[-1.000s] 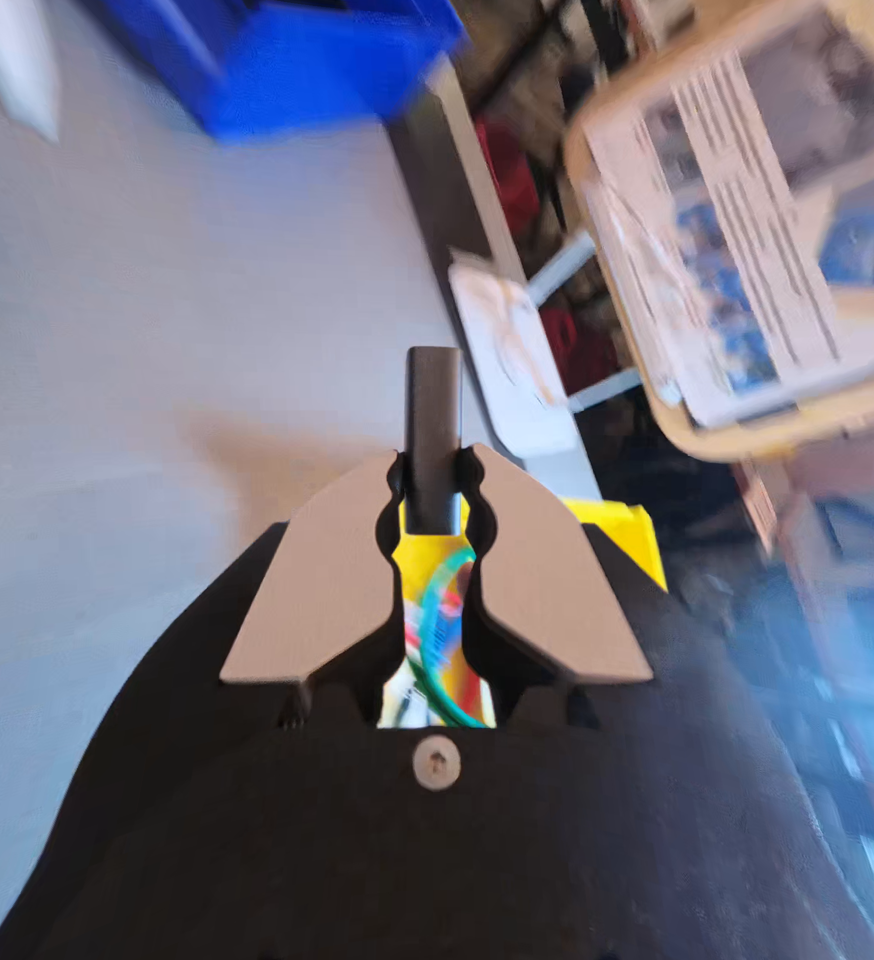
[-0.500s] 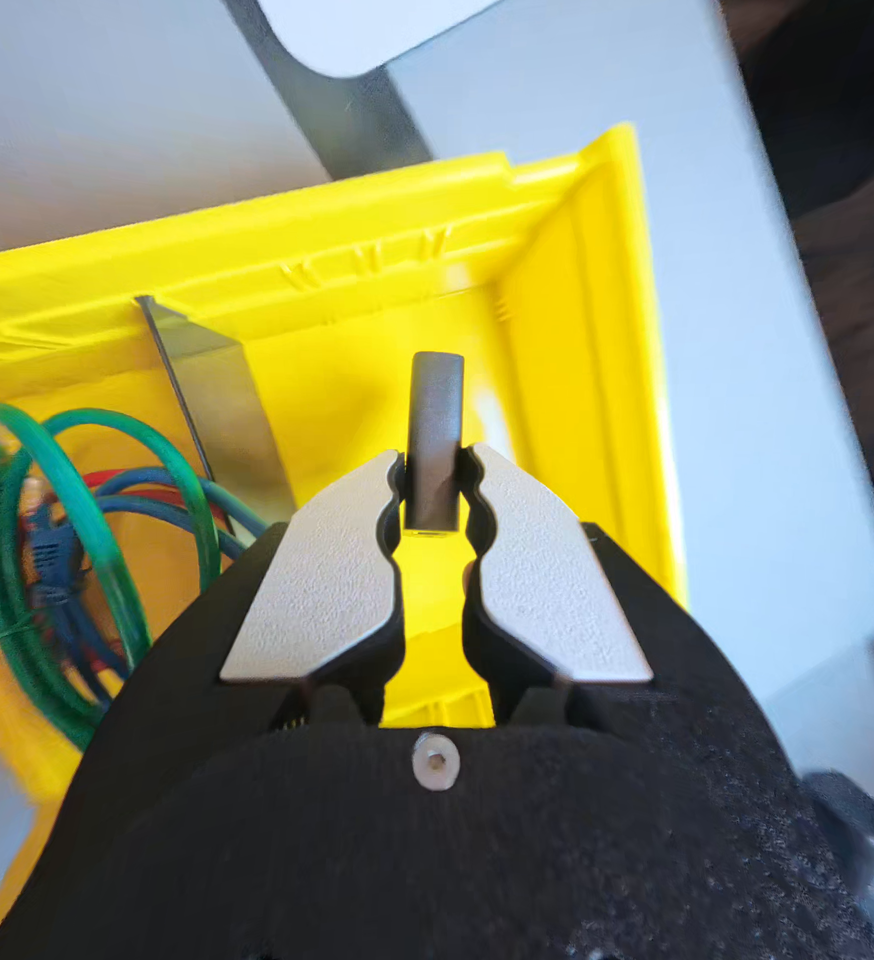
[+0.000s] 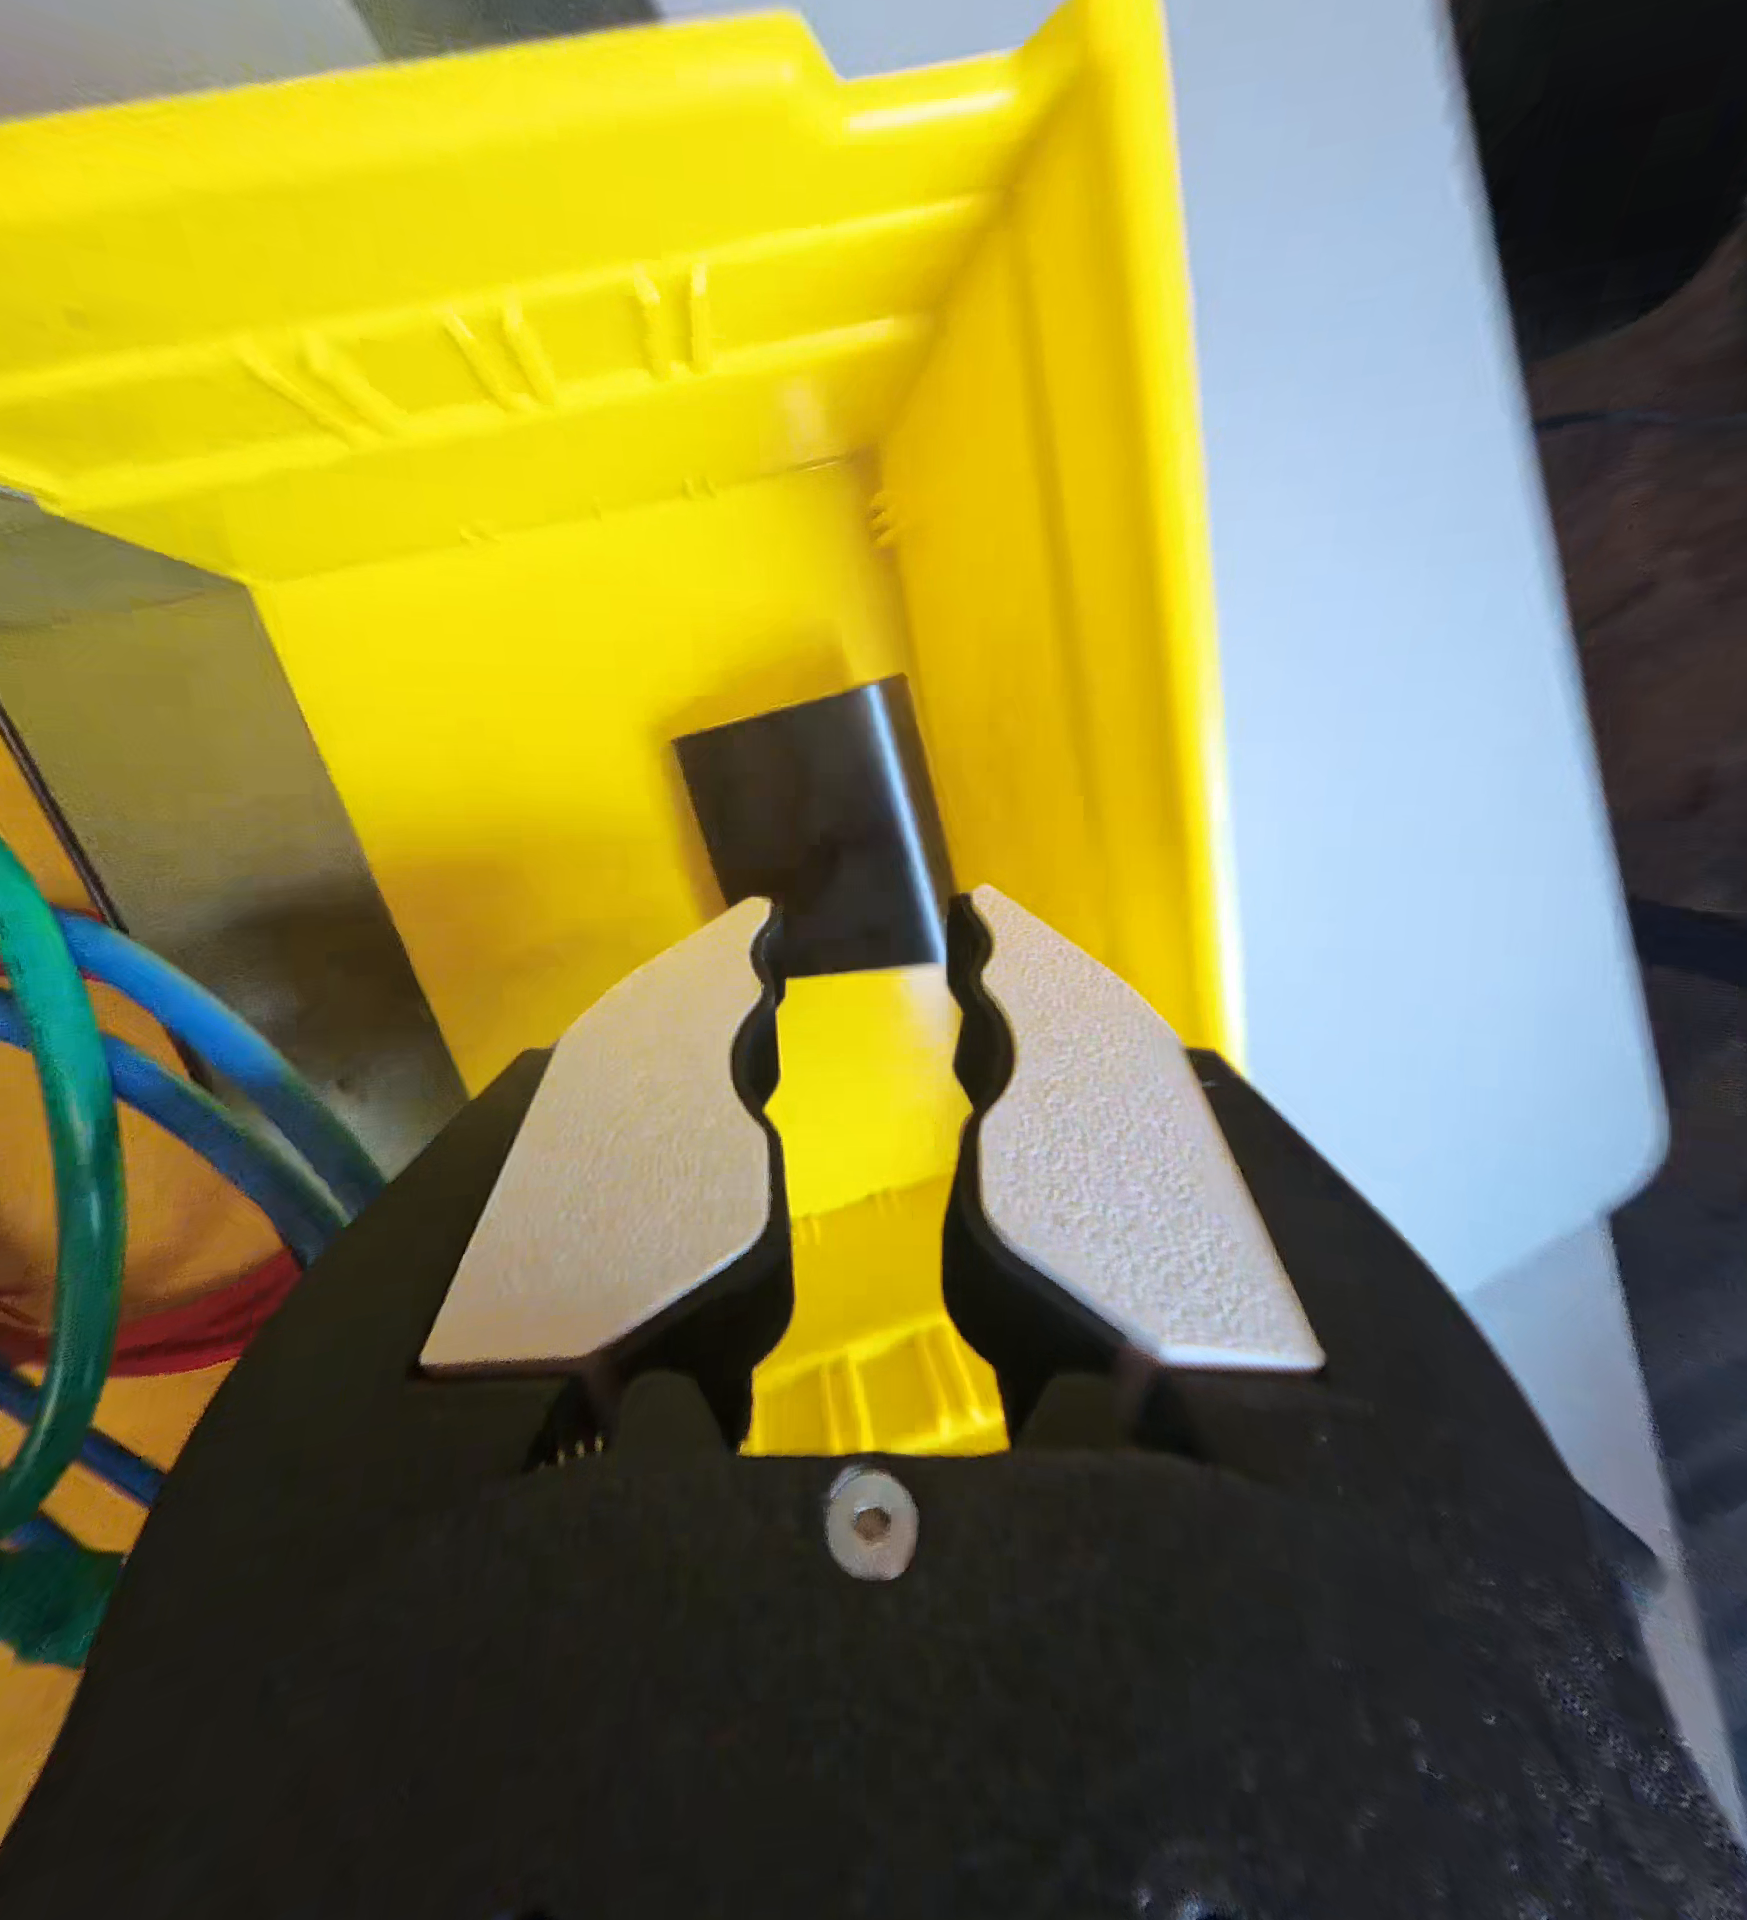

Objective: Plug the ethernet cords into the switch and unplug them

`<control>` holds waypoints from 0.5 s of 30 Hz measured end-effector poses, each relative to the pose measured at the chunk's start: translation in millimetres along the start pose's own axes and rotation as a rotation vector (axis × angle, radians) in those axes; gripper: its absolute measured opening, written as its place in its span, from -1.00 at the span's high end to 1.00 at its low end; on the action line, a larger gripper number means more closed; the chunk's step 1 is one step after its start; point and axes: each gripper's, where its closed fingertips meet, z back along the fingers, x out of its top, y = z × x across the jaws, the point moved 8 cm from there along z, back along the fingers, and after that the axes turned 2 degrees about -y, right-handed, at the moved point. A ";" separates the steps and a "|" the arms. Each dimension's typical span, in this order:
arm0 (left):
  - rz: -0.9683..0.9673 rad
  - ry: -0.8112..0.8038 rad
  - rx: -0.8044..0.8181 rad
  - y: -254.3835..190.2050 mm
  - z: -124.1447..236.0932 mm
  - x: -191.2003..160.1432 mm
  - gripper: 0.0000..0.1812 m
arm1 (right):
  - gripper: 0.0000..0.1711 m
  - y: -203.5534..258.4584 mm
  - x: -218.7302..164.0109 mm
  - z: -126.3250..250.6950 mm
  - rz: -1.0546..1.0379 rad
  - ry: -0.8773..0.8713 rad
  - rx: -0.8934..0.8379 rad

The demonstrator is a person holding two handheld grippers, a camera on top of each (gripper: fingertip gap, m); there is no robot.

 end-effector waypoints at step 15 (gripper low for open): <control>-0.216 0.196 0.409 42.0 73.4 24.1 0.61 | 0.63 244.6 -53.4 114.3 0.154 -0.472 -0.300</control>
